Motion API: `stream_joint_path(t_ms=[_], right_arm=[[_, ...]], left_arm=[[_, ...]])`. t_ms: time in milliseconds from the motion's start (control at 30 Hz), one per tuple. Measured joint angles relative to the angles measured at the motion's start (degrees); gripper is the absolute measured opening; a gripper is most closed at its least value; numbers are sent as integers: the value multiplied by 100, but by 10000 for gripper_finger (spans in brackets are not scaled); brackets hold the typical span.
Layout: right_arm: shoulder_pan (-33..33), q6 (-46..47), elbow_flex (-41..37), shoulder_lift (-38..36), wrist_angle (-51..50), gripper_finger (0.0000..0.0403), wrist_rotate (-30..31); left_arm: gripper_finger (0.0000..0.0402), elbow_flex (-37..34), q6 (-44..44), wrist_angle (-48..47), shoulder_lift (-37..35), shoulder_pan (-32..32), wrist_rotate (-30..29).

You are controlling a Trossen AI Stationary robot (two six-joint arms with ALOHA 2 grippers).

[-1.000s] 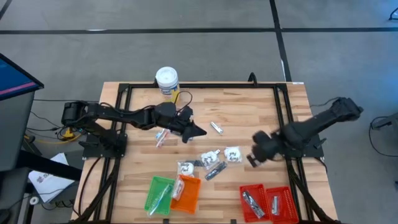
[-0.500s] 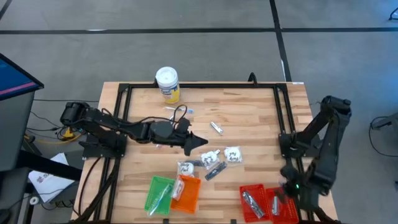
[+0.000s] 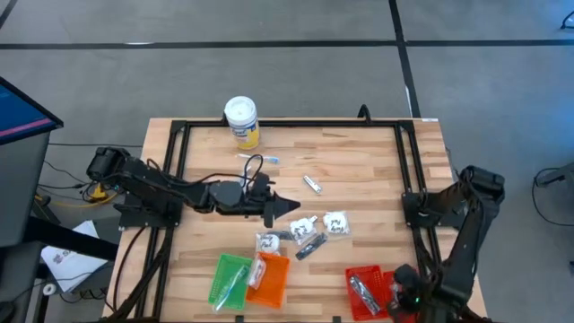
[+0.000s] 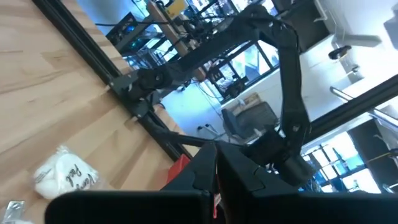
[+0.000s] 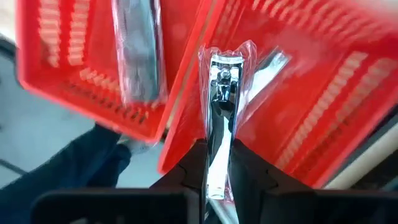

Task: Pick & Place Travel size toiletries
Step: Put the silver nail cutter into the right red basket

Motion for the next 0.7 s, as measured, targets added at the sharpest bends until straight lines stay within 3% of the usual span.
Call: stream_joint_path(t_ms=[433, 700], right_arm=[[-23, 11, 130, 812, 89, 46, -640], [-74, -62, 139, 805, 47, 94, -756]], left_arm=[[8, 0, -95, 145, 0, -10, -22], [8, 0, -90, 145, 0, -10, -18]])
